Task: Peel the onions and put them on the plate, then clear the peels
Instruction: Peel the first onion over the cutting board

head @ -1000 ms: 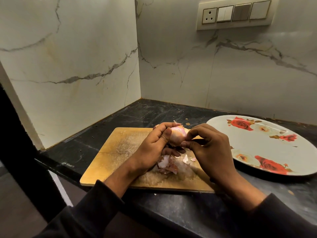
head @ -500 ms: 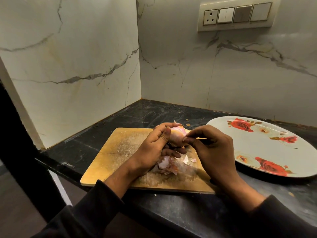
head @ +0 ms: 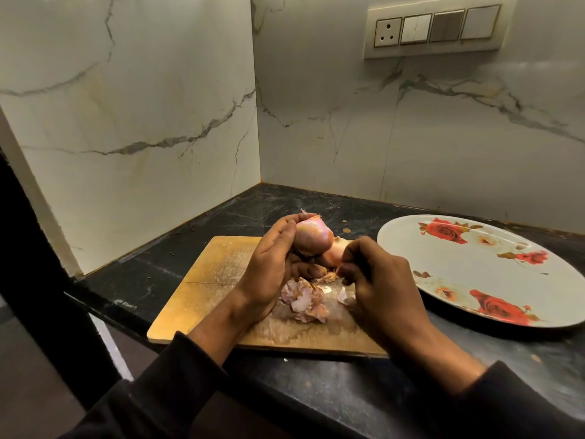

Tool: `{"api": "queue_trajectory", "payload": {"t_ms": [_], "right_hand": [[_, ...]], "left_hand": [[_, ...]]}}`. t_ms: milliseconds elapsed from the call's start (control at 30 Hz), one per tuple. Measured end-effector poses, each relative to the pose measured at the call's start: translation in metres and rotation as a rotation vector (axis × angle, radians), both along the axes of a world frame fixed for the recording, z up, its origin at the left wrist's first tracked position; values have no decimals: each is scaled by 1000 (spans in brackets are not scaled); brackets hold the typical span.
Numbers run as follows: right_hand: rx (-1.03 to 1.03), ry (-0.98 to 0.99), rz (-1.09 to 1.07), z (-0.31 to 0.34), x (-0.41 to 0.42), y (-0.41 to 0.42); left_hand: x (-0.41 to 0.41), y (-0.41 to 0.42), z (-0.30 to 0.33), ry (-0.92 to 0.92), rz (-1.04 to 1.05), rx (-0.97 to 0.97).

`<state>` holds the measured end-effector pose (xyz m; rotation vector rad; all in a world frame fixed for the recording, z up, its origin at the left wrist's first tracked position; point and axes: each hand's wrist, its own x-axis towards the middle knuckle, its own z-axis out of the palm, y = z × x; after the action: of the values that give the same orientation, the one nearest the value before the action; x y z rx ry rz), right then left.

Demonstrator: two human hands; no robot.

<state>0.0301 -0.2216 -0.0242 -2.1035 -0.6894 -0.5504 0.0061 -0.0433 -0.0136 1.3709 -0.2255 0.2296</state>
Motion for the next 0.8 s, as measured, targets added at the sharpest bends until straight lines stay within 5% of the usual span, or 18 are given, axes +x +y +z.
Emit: {"api": "queue_trajectory", "payload": {"t_ms": [200,800], "right_hand": [[-23,47,38,0,-1,0],[504,247,163,1,3,-4]], "left_hand": [[0,0,0,19,-43,10],[-11,-11,6,-144,124,232]]}}
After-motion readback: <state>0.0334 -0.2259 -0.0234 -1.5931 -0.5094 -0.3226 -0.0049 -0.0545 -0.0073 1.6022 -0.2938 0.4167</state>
